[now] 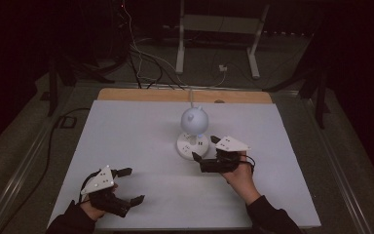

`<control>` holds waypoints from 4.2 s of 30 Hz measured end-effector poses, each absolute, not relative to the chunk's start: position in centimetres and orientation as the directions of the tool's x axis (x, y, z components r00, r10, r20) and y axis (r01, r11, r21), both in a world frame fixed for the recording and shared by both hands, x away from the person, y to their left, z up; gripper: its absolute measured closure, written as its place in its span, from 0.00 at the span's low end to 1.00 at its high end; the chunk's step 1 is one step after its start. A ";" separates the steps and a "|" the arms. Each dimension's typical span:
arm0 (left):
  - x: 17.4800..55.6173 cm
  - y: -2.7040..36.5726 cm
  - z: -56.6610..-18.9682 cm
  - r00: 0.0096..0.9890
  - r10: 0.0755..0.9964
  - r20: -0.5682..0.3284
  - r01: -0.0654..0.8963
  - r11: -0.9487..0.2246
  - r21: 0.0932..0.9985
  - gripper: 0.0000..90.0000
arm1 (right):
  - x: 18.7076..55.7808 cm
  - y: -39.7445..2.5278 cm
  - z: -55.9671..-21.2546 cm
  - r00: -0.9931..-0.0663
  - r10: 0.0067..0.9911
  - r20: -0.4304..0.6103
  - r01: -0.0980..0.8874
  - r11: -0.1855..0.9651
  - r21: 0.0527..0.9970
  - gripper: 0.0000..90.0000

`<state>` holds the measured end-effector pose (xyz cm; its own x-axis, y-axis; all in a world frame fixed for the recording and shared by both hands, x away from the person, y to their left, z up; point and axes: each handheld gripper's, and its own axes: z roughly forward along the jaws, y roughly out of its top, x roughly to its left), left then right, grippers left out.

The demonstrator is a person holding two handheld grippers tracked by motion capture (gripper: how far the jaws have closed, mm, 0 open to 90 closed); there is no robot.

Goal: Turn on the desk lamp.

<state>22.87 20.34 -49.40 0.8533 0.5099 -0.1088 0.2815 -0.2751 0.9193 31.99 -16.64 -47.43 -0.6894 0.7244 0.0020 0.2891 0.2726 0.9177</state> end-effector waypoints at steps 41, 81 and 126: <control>22.9 20.5 -49.4 0.852 0.510 -0.116 0.283 -0.263 0.922 0.00 | 33.9 -15.0 -50.0 -0.625 0.778 -0.069 0.381 0.380 0.843 1.00; 22.9 20.4 -49.4 0.852 0.509 -0.118 0.288 -0.270 0.919 0.00 | 35.0 -14.5 -51.3 -0.629 0.773 -0.081 0.408 0.416 0.813 1.00; 22.9 20.5 -49.3 0.853 0.506 -0.124 0.289 -0.261 0.921 0.00 | 32.5 -17.5 -47.1 -0.781 0.624 0.038 0.309 0.333 0.891 0.00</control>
